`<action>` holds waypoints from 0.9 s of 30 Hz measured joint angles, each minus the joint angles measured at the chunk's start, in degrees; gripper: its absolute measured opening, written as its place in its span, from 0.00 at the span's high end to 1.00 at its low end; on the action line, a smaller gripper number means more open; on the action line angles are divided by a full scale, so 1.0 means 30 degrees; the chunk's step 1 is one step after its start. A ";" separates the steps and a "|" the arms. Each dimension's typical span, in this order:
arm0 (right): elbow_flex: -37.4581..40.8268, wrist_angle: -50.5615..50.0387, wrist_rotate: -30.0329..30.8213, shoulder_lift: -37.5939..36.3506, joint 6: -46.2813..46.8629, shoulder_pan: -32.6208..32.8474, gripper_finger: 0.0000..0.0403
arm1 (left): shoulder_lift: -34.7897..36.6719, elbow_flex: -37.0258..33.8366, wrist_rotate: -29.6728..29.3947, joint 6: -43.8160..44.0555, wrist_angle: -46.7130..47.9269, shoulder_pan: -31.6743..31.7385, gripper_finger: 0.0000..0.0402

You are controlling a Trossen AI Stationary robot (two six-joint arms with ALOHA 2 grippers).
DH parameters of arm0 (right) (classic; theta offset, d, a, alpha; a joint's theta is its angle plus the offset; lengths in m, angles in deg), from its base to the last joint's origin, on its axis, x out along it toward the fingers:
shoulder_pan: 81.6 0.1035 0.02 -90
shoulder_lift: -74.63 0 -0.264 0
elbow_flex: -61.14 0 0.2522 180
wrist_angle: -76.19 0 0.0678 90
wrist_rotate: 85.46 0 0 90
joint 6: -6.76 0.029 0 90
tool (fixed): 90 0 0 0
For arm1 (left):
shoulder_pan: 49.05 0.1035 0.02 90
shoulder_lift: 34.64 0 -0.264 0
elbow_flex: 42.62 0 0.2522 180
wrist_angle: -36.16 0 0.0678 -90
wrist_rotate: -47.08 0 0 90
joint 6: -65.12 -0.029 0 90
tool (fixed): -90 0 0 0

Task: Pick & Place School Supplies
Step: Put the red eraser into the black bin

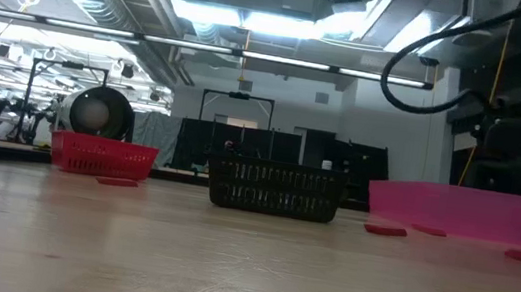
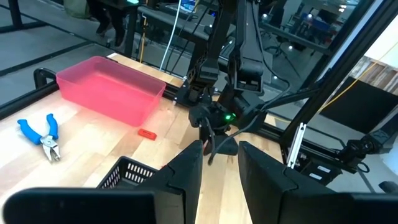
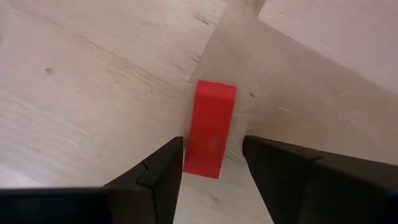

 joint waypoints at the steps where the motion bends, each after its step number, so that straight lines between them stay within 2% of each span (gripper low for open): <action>1: -0.0002 -0.0002 0.0016 0.0000 -0.0002 -0.0005 0.55 | 0.0000 0.0000 0.0000 0.0044 -0.0002 0.0000 0.75; 12: -0.0478 -0.0135 0.0654 -0.0182 -0.0111 0.0024 0.65 | 0.0000 0.0000 0.0000 0.0267 -0.0002 0.0000 0.75; 16: -0.1049 -0.0082 0.1658 -0.0305 -0.0214 -0.0030 0.66 | 0.0000 0.0000 0.0007 0.0261 -0.0002 0.0000 0.75; 27: -0.1032 0.0069 0.1666 -0.0255 -0.0221 -0.0151 0.66 | 0.0000 0.0000 0.0279 0.0245 0.0001 -0.0001 0.75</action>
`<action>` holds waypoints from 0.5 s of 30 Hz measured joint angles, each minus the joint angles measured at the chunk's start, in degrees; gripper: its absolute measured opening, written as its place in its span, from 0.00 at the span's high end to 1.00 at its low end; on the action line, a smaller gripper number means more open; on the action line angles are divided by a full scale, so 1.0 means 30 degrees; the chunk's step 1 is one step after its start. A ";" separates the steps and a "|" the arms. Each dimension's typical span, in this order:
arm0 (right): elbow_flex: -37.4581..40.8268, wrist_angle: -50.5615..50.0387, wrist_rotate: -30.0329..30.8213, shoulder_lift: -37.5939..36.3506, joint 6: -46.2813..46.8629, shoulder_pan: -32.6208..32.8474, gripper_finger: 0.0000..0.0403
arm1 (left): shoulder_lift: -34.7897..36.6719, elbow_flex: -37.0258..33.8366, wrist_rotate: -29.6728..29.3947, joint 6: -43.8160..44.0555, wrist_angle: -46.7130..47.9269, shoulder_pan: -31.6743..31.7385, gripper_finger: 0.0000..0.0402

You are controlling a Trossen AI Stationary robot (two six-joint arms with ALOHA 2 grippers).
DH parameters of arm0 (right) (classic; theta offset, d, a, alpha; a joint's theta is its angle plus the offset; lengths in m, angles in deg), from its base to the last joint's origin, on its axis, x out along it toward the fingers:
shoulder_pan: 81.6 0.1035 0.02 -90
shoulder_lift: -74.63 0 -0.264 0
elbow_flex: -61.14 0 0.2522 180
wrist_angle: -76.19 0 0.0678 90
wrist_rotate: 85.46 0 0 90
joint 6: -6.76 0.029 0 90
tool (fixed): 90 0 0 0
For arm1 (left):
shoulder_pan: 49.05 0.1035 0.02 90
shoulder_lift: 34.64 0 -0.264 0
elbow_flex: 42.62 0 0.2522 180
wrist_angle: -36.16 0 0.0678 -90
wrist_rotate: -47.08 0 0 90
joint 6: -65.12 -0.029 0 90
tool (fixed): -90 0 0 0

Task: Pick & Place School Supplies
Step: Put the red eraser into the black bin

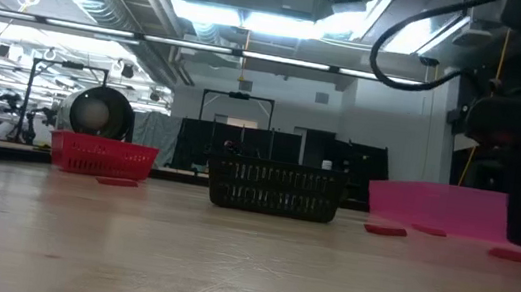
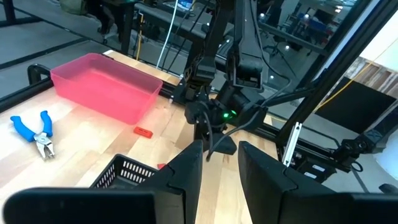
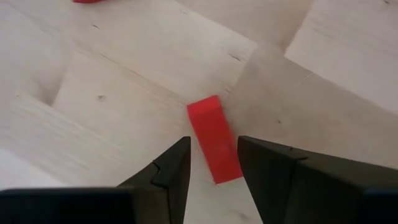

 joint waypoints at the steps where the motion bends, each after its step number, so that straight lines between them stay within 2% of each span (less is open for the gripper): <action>1: -0.0012 0.0159 0.0000 0.0000 -0.0012 0.0000 0.66 | 0.0000 0.0000 0.0005 -0.0001 0.0004 0.0000 0.75; 15: -0.0031 0.0448 0.0565 0.0018 -0.0059 -0.0007 0.66 | 0.0000 0.0000 0.0027 -0.0168 0.0005 -0.0002 0.75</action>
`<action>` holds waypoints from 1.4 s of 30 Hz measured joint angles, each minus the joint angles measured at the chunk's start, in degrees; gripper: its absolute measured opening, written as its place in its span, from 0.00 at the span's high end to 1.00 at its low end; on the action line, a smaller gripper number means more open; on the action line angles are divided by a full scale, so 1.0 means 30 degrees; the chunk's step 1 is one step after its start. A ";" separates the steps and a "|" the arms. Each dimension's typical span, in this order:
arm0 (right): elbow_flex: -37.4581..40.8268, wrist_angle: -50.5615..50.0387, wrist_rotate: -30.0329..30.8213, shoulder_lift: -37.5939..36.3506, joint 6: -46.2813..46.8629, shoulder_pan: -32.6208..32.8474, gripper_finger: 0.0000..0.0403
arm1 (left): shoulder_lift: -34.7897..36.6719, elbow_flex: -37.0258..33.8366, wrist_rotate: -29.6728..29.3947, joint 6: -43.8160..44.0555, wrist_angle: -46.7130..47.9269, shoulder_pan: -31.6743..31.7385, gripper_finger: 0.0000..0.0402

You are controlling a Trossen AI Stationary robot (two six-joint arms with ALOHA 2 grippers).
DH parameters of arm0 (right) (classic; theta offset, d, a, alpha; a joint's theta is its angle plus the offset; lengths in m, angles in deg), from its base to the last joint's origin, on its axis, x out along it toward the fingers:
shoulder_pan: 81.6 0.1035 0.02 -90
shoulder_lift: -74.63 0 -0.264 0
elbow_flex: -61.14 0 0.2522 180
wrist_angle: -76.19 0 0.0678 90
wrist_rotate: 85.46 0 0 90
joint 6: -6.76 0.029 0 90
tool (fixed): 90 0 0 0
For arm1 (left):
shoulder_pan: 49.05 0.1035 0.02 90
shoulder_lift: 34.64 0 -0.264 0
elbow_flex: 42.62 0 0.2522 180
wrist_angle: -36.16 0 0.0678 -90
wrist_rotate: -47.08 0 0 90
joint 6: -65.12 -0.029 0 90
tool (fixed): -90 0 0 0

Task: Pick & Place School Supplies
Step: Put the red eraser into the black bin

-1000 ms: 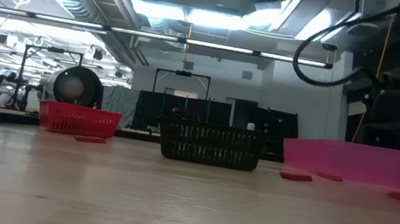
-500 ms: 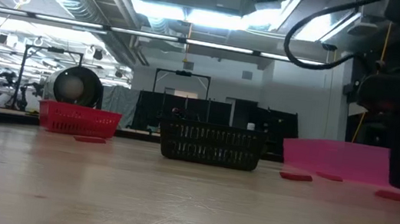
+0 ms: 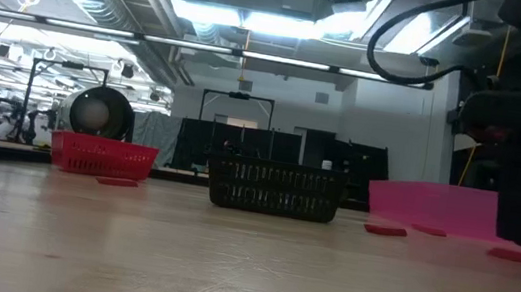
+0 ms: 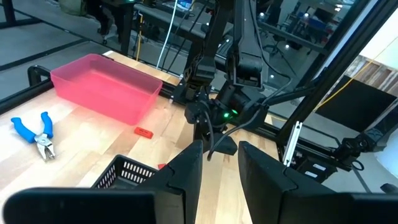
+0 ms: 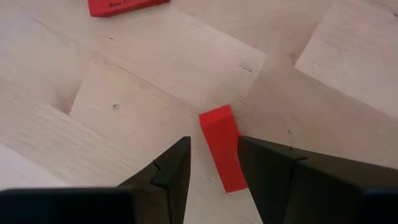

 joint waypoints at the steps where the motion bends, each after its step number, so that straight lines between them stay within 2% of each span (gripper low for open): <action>1: -0.0006 0.0060 -0.0005 0.0043 0.0001 0.0000 0.66 | 0.0000 0.0000 0.0000 0.0000 0.0000 -0.0003 0.75; 16: -0.0100 0.0515 -0.0128 0.0946 -0.0096 0.0017 0.66 | -0.0007 0.0000 0.0052 0.0007 -0.0004 0.0003 0.75; 42: 0.0322 -0.0643 -0.0350 0.1039 -0.0225 0.0021 0.67 | -0.0007 0.0000 0.0642 -0.0015 0.0139 -0.0004 0.75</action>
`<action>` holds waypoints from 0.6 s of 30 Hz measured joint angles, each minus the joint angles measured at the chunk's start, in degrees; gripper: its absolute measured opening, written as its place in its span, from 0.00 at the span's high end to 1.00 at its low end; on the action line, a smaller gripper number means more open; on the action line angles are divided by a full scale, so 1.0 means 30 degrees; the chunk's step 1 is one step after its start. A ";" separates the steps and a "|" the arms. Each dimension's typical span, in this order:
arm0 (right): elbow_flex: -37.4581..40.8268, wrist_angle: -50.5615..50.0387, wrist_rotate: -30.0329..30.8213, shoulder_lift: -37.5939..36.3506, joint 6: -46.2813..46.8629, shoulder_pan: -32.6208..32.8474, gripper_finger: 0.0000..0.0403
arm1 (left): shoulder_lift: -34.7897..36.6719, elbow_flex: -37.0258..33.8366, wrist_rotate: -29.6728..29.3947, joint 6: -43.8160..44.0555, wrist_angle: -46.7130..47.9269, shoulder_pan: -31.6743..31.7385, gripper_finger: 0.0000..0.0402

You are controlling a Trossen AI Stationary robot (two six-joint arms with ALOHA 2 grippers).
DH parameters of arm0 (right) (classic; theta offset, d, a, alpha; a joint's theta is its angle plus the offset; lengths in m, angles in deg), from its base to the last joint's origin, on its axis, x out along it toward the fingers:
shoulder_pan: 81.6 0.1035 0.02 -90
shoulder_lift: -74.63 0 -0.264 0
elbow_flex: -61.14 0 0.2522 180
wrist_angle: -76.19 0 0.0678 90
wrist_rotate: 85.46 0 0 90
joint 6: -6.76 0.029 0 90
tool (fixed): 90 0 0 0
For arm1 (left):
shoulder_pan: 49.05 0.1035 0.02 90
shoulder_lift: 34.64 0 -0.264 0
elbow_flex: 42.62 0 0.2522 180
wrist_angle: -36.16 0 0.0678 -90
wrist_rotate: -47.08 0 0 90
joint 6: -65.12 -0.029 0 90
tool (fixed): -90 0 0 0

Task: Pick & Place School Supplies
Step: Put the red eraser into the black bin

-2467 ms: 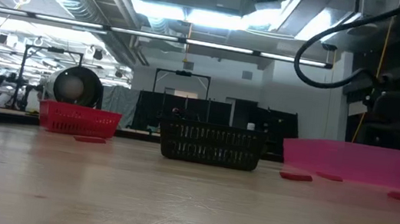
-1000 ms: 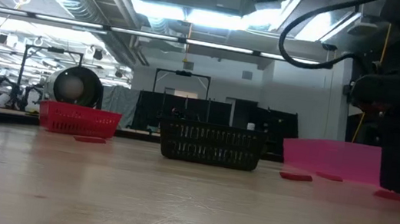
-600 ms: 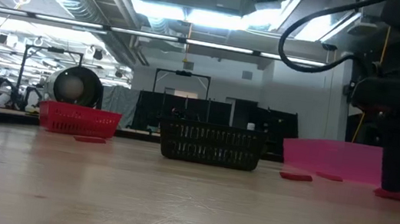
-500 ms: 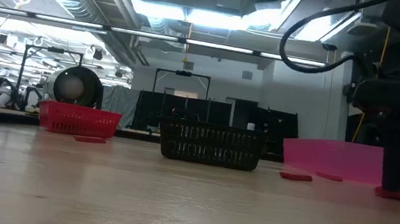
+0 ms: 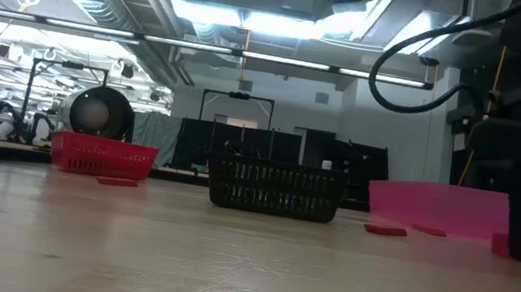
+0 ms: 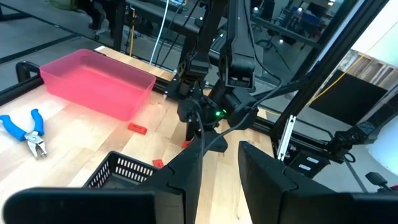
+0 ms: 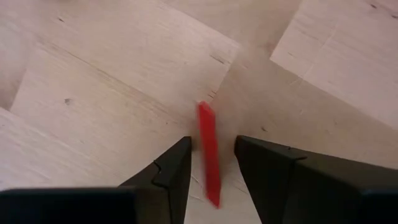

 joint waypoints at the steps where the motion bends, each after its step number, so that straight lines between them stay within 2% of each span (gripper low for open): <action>1: 0.0000 -0.0026 0.0038 0.0000 0.0000 0.0001 0.68 | 0.0000 0.0000 0.0007 0.0000 0.0007 0.0000 0.75; 4: 0.0007 -0.0142 0.0151 0.0000 -0.0007 0.0001 0.76 | 0.0000 0.0000 0.0007 0.0000 0.0007 0.0000 0.75; 8: 0.0022 0.0104 0.0294 -0.0028 -0.0487 0.0114 0.95 | 0.0000 0.0000 0.0007 0.0000 0.0007 0.0000 0.75; 13: -0.1609 0.1382 0.0956 -0.0123 -0.0726 0.0845 0.95 | 0.0000 0.0000 0.0167 0.0000 0.0021 0.0000 0.75; 18: -0.4564 0.3384 0.2314 -0.0164 -0.4463 0.1350 0.96 | 0.0007 0.0007 -0.0008 0.0194 0.0573 0.0000 0.75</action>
